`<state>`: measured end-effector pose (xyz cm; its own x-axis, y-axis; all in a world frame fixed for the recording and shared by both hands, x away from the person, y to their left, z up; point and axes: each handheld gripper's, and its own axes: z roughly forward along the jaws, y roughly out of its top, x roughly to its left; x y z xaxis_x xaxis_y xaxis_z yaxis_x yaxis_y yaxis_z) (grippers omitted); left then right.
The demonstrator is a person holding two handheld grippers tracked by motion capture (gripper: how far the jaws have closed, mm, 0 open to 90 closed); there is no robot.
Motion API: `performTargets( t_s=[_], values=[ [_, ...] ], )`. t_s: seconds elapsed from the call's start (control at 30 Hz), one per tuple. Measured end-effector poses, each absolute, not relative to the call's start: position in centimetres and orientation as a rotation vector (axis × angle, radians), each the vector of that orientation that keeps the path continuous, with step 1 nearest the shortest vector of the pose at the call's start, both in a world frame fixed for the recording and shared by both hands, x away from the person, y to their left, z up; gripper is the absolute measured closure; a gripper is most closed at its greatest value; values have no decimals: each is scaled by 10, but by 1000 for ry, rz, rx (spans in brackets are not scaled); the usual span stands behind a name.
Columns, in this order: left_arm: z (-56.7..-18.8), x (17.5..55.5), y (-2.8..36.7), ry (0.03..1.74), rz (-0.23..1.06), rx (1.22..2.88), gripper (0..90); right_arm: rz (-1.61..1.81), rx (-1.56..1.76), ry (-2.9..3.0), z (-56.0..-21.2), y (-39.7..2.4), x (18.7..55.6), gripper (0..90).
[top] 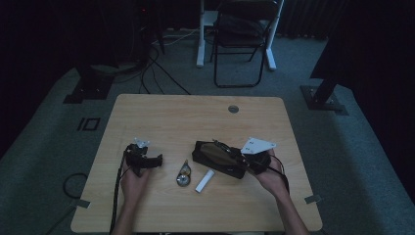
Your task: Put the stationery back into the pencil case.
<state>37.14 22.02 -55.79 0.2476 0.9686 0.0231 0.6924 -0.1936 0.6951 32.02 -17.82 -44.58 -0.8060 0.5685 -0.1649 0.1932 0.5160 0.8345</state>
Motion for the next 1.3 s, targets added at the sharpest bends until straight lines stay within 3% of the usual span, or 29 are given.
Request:
performTargets(
  t_s=[1.3],
  values=[
    [-558,371,220,1508,636,1961,23,1222,624,2391,-468,-168,354,797]
  ],
)
